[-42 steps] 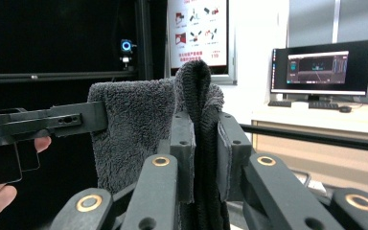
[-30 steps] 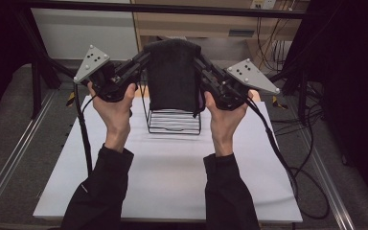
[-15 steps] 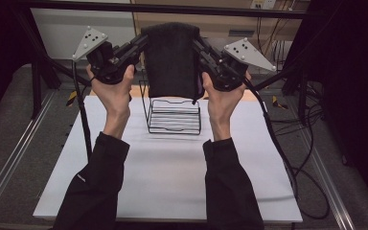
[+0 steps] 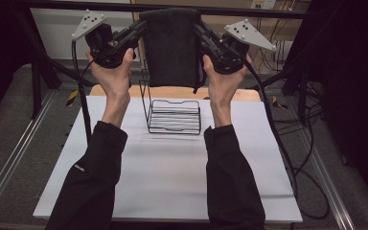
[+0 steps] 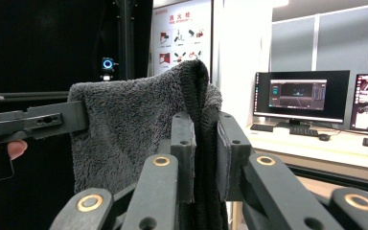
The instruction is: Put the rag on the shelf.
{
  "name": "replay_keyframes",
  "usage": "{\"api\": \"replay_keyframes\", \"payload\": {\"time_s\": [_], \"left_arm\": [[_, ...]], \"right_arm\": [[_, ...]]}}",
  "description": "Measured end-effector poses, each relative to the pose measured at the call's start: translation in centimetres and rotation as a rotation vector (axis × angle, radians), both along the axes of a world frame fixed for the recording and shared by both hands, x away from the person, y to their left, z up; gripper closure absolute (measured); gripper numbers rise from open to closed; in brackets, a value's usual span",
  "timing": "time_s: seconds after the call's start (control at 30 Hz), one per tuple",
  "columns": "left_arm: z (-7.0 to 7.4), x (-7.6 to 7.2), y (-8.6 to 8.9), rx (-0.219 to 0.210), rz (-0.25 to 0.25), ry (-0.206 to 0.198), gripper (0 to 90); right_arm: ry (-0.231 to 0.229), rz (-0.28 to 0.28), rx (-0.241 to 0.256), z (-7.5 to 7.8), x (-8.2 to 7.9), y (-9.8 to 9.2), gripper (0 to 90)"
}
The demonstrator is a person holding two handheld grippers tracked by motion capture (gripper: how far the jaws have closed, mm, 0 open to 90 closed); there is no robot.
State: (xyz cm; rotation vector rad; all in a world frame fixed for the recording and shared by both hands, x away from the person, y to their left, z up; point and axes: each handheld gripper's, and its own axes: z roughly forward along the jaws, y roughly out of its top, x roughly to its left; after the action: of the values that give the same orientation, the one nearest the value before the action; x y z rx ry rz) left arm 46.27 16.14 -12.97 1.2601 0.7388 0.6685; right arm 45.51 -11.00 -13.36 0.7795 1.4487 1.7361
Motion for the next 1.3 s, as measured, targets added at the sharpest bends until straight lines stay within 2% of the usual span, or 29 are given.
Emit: {"api": "replay_keyframes", "payload": {"time_s": [0.1,0.23,0.4,0.57,0.83,0.97,1.3], "left_arm": [[0.5,0.4,0.2,-0.006,0.002,0.006,82.7],[1.1,0.9,0.1,0.048,0.031,-0.019,82.7],[1.2,1.8,0.1,0.046,0.038,-0.008,82.6],[1.1,2.6,-0.1,0.083,0.06,-0.006,82.7],[-0.2,3.8,0.2,0.117,0.083,0.014,82.6],[-1.0,4.3,0.3,0.116,0.079,0.02,82.7],[-2.7,4.4,0.4,0.146,0.054,0.038,82.7]], "right_arm": [[-0.003,0.001,0.001,0.6,0.6,0.1,80.4],[-0.008,0.001,-0.007,1.0,1.4,0.2,80.3],[-0.006,-0.001,-0.003,1.0,2.4,0.3,80.3],[0.0,-0.008,-0.013,0.9,3.4,0.3,80.2],[0.021,-0.017,-0.055,0.0,4.6,0.8,80.2],[0.042,-0.016,-0.063,-0.6,5.2,0.8,80.2],[0.073,-0.018,-0.092,-2.4,5.2,0.6,80.1]]}}
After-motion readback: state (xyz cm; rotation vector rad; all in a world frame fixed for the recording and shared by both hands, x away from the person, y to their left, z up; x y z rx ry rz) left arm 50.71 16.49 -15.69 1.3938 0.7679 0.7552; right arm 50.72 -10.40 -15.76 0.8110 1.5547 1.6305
